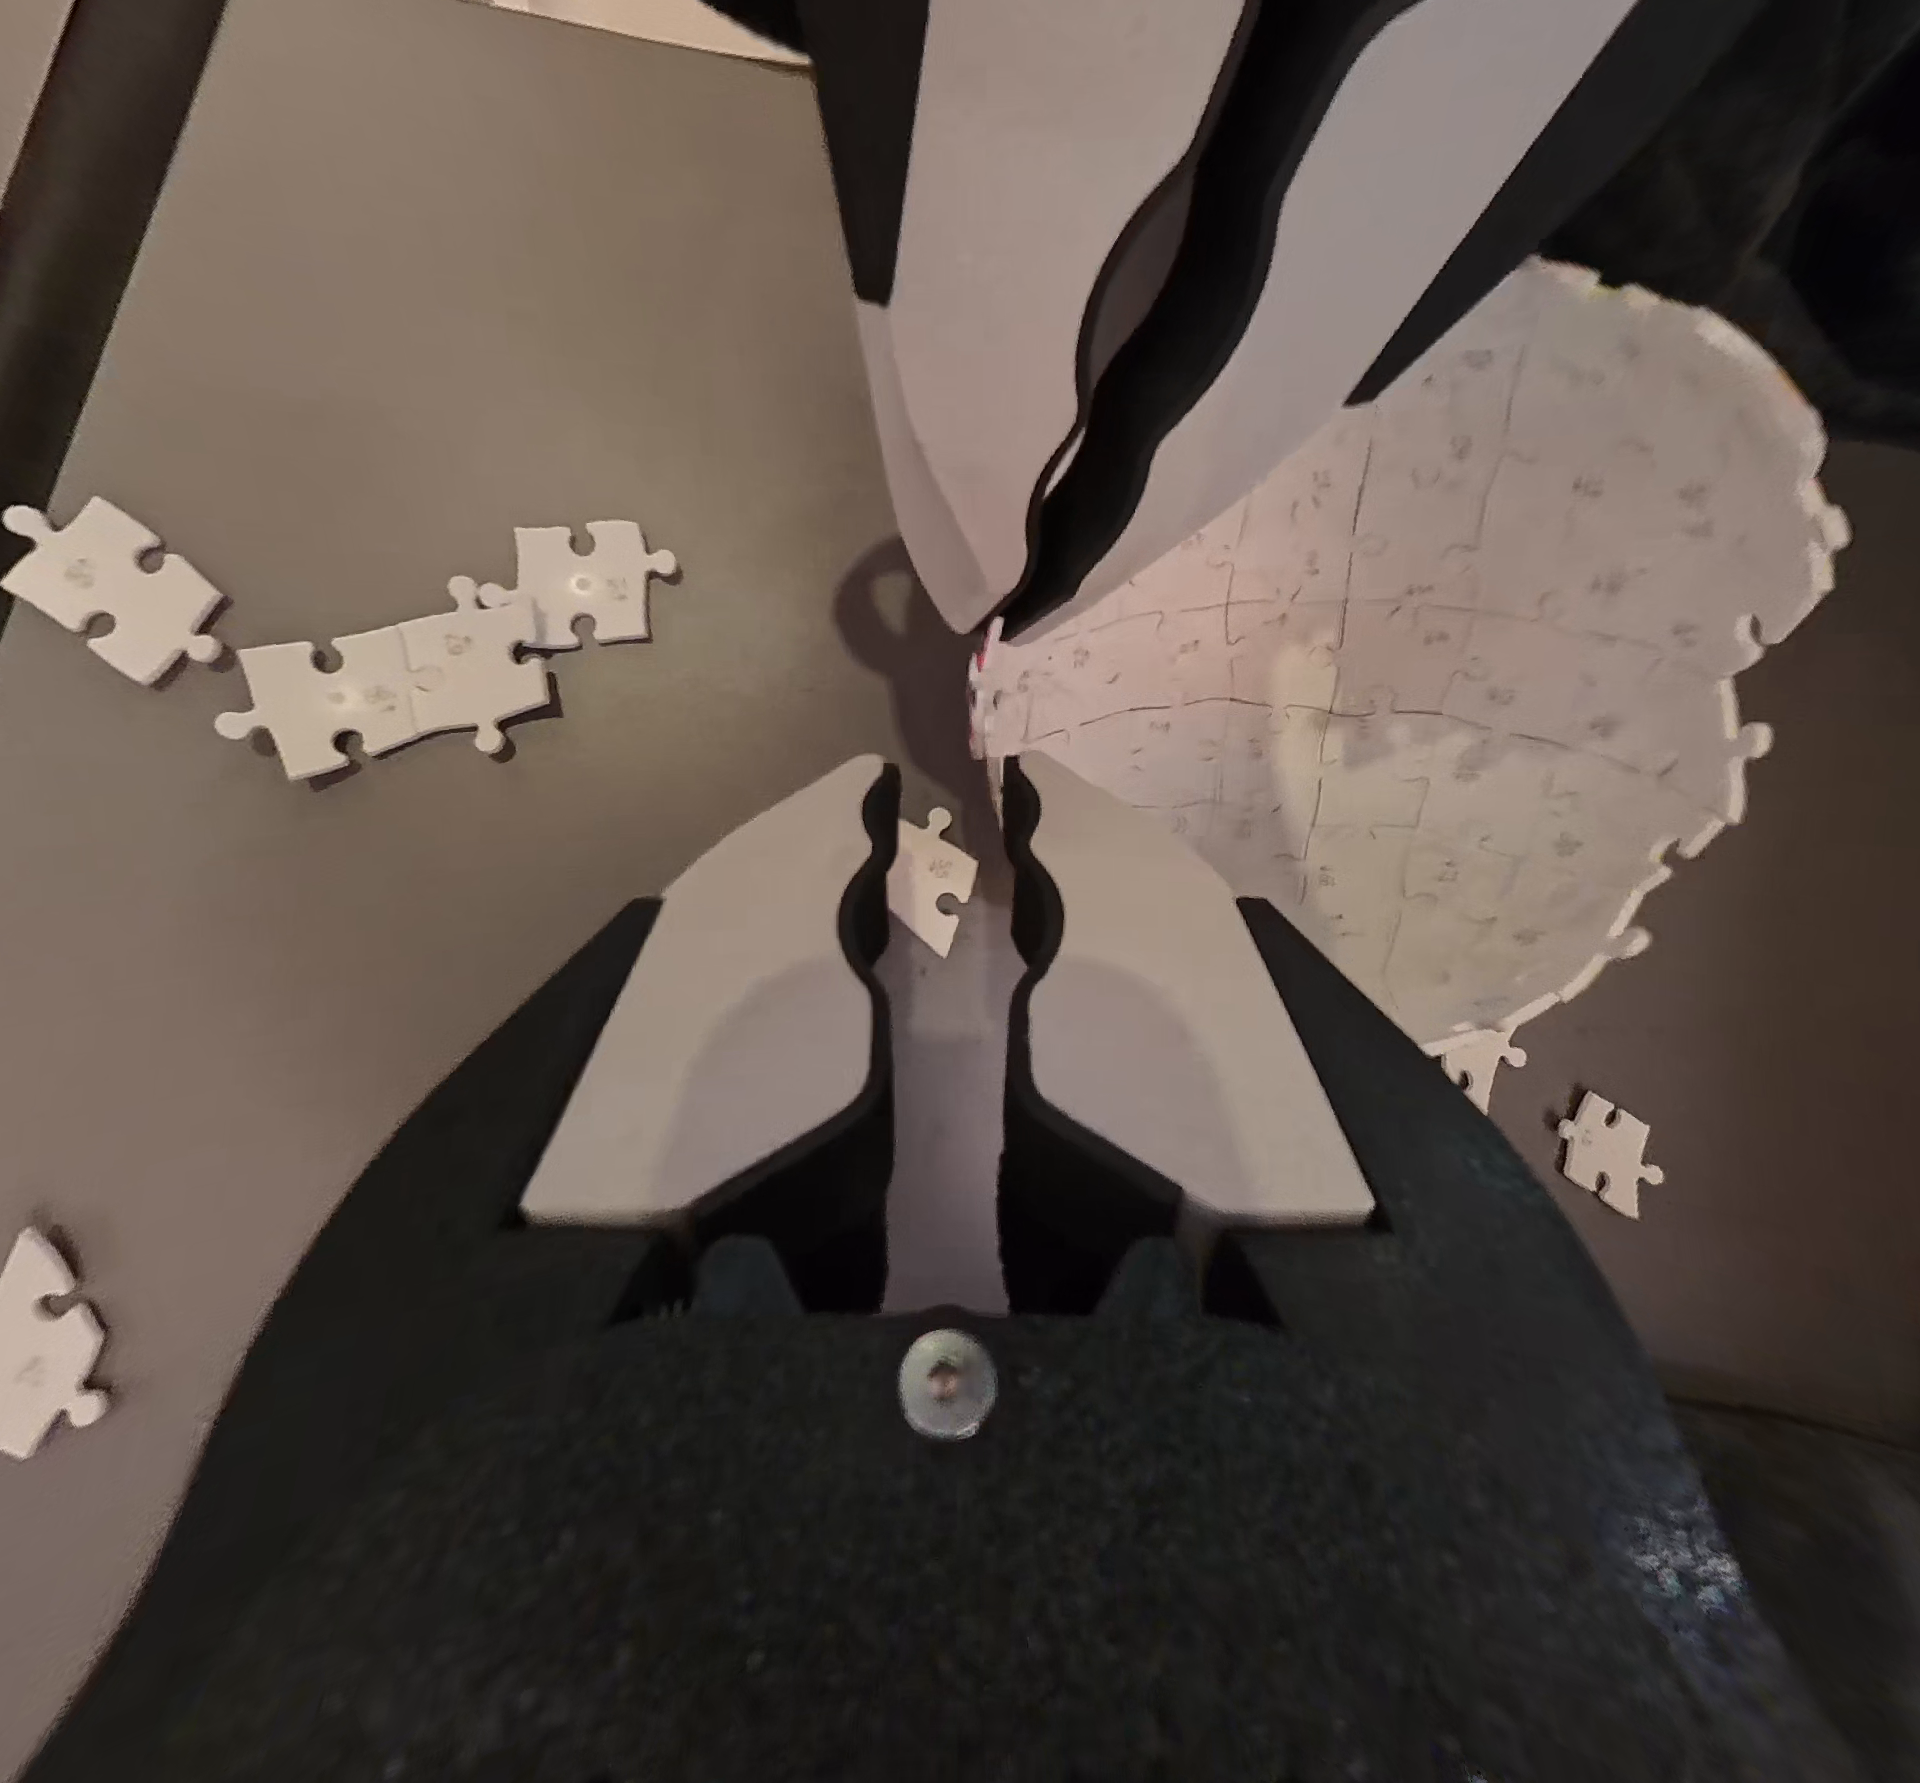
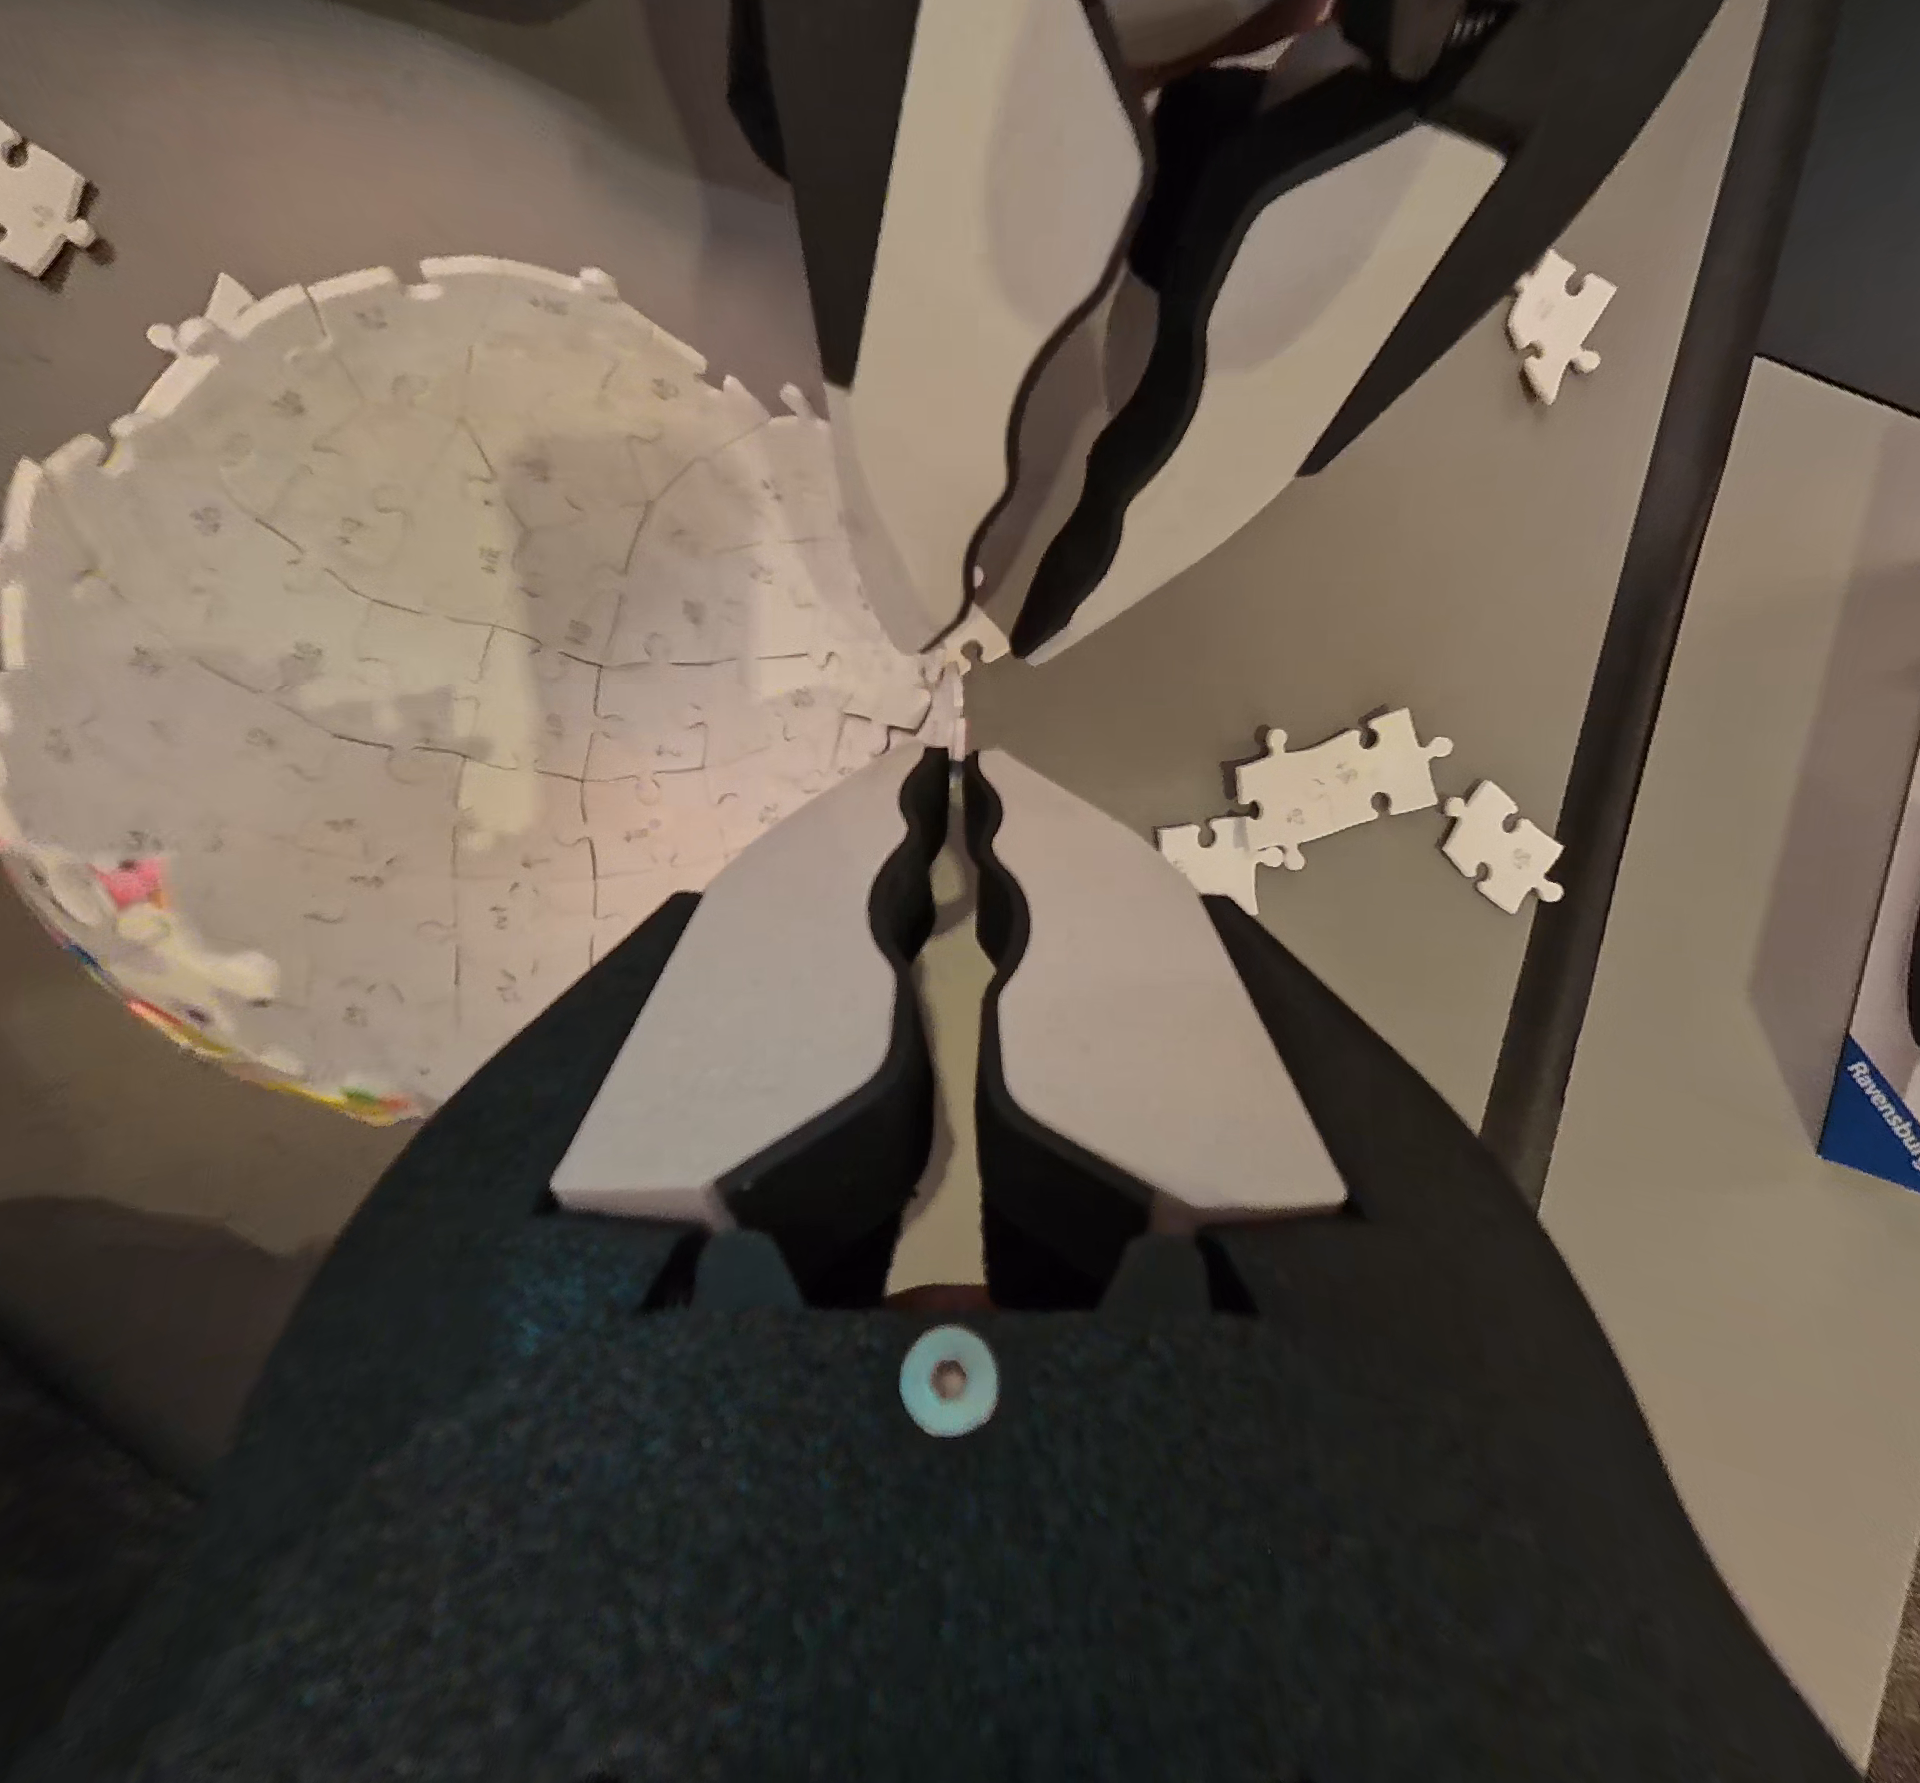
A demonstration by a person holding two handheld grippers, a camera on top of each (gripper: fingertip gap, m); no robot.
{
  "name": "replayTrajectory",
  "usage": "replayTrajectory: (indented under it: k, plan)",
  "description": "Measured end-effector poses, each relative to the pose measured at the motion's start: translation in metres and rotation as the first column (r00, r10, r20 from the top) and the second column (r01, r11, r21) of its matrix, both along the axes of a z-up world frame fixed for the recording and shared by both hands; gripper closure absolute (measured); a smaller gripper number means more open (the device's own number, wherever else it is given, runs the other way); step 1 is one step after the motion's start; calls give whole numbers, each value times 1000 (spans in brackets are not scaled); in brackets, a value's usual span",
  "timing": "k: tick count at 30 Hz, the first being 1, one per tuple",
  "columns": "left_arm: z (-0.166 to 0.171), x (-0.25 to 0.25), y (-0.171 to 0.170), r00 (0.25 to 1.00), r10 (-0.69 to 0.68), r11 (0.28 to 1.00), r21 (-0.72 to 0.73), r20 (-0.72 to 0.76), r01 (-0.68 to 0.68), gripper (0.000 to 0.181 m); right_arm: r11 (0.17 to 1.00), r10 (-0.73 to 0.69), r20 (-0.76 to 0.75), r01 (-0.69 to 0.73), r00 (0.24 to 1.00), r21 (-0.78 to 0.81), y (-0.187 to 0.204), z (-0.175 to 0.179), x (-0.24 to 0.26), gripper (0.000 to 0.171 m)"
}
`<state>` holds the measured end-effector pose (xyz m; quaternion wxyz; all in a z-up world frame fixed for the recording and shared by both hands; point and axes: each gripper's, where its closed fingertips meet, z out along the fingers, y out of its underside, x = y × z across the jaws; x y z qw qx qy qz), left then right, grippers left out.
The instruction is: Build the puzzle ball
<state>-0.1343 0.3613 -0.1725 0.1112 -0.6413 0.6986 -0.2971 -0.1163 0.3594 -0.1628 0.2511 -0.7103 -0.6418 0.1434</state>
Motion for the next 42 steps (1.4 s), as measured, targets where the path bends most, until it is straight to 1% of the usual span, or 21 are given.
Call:
replayTrajectory:
  k: [4,9,17,21,25,27,30,33,34,37,42]
  plan:
    - [-5,2,-2,1000,-13,1000,-2,-14,13,163,1000,10,20,-10,1000,-15,-1,-5,-1,169]
    - [-4,3,-4,1000,-19,1000,9,-11,19,162,999,18,-11,-19,1000,-45,-4,-3,-1,169]
    - [-1,2,-5,1000,-26,999,30,-16,26,168,995,18,-70,-25,997,-94,-5,-3,-1,169]
    - [1,-2,-5,999,-27,999,43,-27,28,161,995,17,-74,-24,997,-98,-5,-4,0,169]
    - [-2,-2,-5,999,-26,998,49,-42,28,162,995,17,-76,-25,997,-99,-5,-4,0,169]
    - [-5,-2,-5,998,-23,999,47,-56,25,163,995,17,-73,-24,997,-98,-4,-4,0,169]
    - [-5,-2,-9,997,-32,999,22,-65,33,173,995,16,-70,-23,997,-99,-5,-5,1,169]
    - [-5,-2,-9,997,-29,999,26,-70,31,173,995,16,-70,-23,997,-100,-5,-4,0,169]
    - [-5,-2,-9,997,-27,999,32,-69,29,171,995,16,-70,-23,997,-100,-5,-4,0,169]
    - [-4,2,-6,999,-18,998,52,-51,21,158,995,16,-69,-23,997,-98,-5,-4,0,169]
    - [-5,5,-6,999,-14,999,40,-44,16,157,995,17,-68,-23,998,-98,-5,-5,-1,169]
